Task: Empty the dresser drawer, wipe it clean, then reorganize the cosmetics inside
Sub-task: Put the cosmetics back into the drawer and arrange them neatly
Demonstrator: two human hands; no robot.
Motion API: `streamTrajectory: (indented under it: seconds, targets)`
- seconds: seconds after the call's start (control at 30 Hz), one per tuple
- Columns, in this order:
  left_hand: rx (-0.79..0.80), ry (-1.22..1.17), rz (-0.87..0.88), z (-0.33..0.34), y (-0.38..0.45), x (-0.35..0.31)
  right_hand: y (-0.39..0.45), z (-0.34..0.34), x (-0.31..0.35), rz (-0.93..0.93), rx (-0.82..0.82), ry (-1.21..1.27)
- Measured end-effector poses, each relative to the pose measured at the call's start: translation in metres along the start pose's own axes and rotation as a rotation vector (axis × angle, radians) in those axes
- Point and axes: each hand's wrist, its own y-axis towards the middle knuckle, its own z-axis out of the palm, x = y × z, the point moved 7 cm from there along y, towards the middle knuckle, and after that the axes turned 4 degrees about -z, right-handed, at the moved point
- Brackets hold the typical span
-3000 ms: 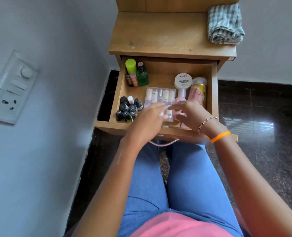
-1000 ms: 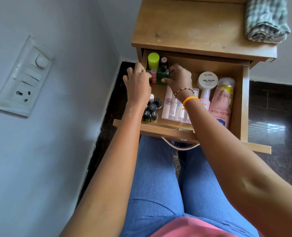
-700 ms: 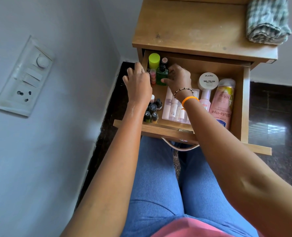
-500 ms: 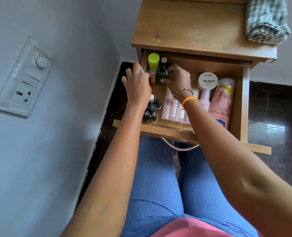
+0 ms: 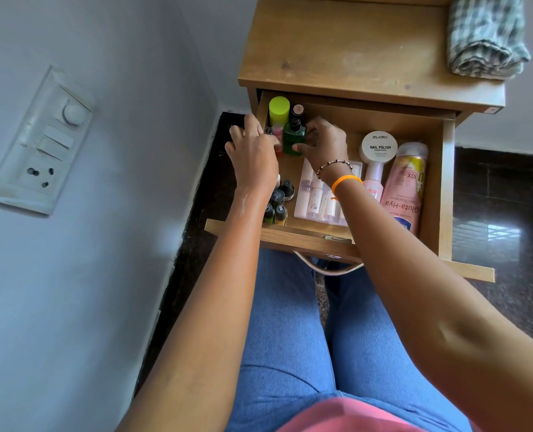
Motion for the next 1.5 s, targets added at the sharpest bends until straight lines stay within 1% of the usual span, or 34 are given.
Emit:
streamTrajectory:
  seconds: [0.23,0.47,0.8,1.0,1.13,1.2,1.27,1.37,1.5]
  targets:
    - [-0.009,-0.001,0.006,0.002,0.000,0.000,-0.001,0.000,-0.001,0.013,0.006,0.016]
    - [-0.040,0.047,-0.007,0.003,0.002,0.000,-0.001,-0.004,0.002,0.019,-0.011,0.035]
    - [-0.034,0.062,-0.012,0.004,0.004,-0.002,-0.002,-0.004,0.001,0.026,0.037,0.060]
    - [-0.004,-0.068,-0.025,-0.005,-0.004,0.000,-0.014,-0.015,-0.001,0.010,0.066,0.017]
    - [0.034,-0.206,-0.029,-0.009,-0.019,0.001,-0.028,-0.037,0.001,-0.033,0.096,-0.076]
    - [0.063,-0.268,-0.027,-0.011,-0.032,0.003,-0.038,-0.048,0.002,-0.072,0.148,-0.157]
    - [0.076,-0.303,-0.044,-0.012,-0.047,0.010,-0.051,-0.054,0.003,-0.102,0.210,-0.181]
    - [0.046,-0.357,-0.105,-0.015,-0.065,0.027,-0.069,-0.049,0.009,-0.149,0.264,-0.161]
    - [-0.012,-0.346,-0.173,-0.021,-0.075,0.044,-0.082,-0.021,0.032,-0.241,0.309,-0.150]
